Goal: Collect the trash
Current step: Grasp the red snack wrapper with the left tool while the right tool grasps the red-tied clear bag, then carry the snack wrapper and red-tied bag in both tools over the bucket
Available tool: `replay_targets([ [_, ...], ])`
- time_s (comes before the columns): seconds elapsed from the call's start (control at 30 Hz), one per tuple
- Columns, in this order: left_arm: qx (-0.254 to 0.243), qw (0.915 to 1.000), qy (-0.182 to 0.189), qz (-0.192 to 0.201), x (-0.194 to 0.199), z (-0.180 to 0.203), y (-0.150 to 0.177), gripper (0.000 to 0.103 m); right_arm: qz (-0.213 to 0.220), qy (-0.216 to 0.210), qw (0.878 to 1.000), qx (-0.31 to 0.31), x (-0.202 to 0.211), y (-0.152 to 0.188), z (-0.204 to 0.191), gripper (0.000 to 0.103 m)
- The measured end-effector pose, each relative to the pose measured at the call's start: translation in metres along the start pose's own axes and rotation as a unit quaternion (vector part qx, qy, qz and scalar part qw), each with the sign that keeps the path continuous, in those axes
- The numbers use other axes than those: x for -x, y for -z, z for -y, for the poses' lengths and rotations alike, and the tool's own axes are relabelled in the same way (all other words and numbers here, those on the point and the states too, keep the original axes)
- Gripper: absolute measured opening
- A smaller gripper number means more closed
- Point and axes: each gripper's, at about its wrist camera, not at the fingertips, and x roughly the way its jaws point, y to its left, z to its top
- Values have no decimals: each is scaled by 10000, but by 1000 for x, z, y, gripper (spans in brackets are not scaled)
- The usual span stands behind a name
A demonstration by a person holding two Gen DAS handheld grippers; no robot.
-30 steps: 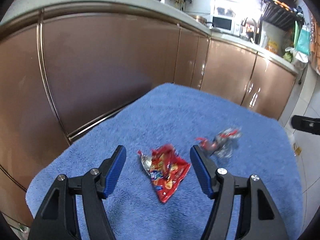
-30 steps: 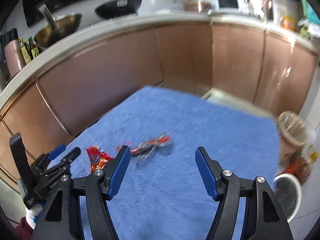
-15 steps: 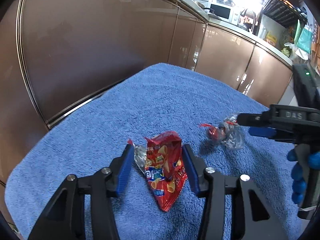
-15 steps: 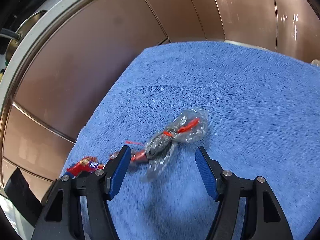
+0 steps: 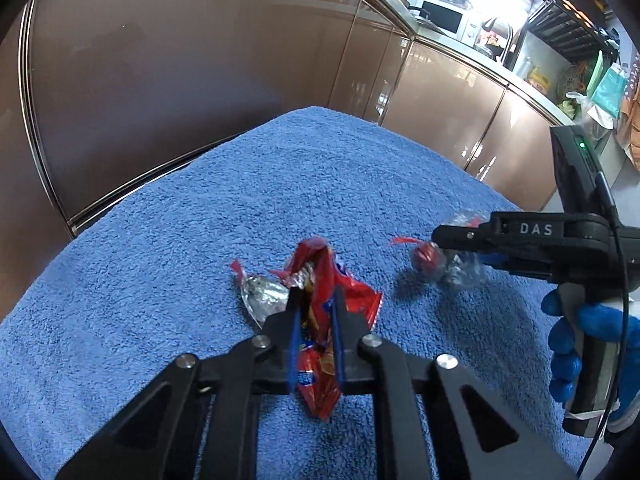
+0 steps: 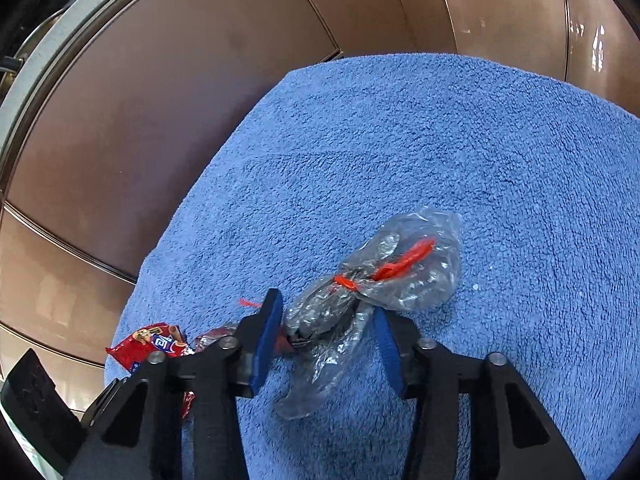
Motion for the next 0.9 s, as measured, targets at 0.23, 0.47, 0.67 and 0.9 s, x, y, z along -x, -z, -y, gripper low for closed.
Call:
replay_targets([
  [0.23,34,10000,56,60,7,-1,-2,6,115,-227,9996,-89,13,4,7,14],
  [0.47,28,9998,43,179,33,8,-6,6,402,-286,9987,151,64,15,12,13],
  [0.67,-134,9993,53,332,68,31,-7,6,776,-263,9965,147,121,25,30,13],
  [0.9,-480,9972,237,514,102,78,-14,6,1277,-113,9916,-166,203,49,88,13],
])
